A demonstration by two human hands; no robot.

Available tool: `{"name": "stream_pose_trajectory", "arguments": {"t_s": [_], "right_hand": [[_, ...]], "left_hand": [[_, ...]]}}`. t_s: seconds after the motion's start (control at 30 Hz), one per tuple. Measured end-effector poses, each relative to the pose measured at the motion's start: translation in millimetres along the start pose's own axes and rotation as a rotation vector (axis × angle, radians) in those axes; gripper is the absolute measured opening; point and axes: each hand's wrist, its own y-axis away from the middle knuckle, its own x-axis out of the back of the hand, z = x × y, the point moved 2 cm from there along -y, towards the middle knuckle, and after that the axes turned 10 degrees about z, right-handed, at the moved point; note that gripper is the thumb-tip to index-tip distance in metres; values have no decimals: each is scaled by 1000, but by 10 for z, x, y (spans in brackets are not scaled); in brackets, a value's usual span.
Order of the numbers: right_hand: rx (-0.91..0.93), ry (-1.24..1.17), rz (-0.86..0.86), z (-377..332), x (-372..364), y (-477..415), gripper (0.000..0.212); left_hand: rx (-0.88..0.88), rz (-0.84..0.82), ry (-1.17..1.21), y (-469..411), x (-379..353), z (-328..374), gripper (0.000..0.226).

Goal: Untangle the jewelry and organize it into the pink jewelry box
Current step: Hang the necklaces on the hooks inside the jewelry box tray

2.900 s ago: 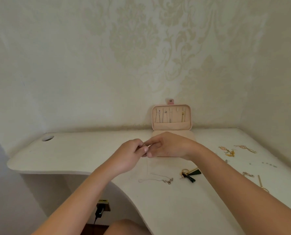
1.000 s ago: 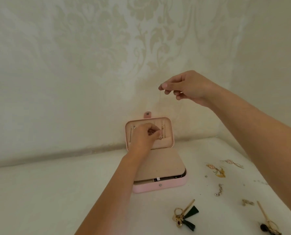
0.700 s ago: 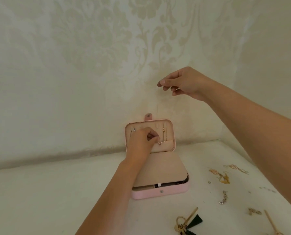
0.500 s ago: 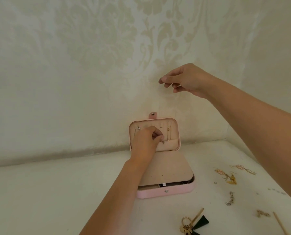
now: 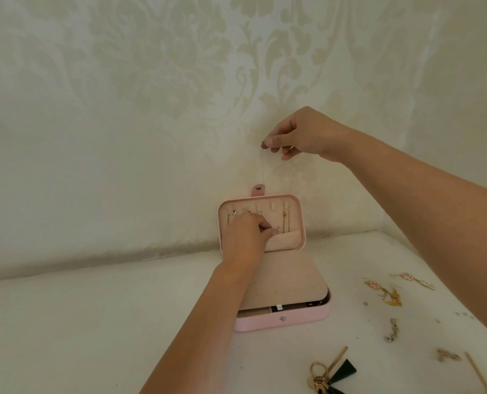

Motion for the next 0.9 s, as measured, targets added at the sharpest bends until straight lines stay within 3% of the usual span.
{"name": "stream_pose_trajectory", "arguments": {"t_s": [0.3, 0.57, 0.9], "right_hand": [[40, 42, 47, -64, -20, -44, 17], [62, 126, 181, -61, 42, -39, 10], [87, 152, 135, 94, -19, 104, 7]], "left_hand": [[93, -148, -153, 10, 36, -54, 24], [39, -116, -80, 57, 68, -43, 15], [25, -106, -63, 65, 61, -51, 14]]}}
